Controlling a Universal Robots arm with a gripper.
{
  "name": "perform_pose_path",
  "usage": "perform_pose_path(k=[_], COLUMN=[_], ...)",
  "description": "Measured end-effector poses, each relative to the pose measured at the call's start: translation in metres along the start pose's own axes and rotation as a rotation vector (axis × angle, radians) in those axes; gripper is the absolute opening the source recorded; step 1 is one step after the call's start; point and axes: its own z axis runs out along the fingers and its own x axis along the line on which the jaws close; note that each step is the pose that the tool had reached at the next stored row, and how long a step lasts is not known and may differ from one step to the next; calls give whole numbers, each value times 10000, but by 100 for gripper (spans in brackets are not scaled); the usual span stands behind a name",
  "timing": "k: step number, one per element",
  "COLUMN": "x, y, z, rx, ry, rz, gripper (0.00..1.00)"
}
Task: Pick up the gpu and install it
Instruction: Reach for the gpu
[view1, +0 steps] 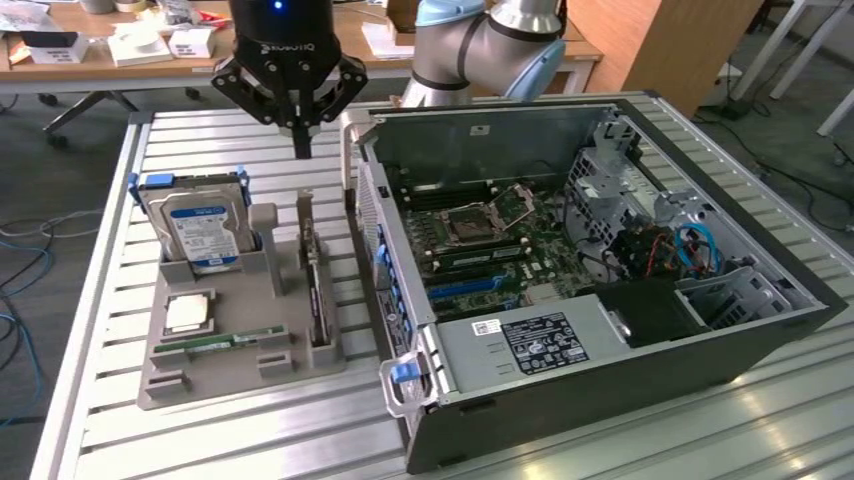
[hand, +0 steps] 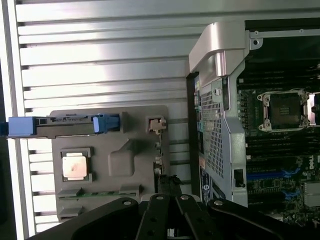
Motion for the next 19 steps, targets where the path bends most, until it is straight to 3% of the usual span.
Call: perform_pose_path(k=[19], x=[18], y=[-230], z=[-11], rx=[2], ry=[0], rz=[1], gripper=[11])
